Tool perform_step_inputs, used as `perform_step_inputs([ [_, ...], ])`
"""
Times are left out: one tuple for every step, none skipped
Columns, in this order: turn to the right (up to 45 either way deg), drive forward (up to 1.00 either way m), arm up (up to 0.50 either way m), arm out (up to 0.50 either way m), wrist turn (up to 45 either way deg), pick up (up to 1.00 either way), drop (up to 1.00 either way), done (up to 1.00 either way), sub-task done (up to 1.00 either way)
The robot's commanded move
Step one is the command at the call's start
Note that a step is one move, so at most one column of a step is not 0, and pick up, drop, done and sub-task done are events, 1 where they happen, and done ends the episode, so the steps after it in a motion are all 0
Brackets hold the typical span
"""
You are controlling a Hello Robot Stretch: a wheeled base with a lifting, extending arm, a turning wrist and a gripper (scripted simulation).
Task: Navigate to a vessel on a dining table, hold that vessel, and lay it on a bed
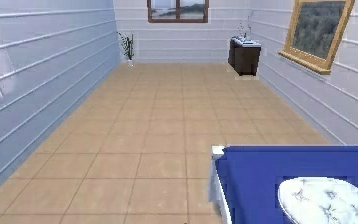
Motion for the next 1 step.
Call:
perform_step_inputs([
  [0.0, 0.3, 0.0, 0.0, 0.0, 0.0, 0.0, 0.0, 0.0],
])
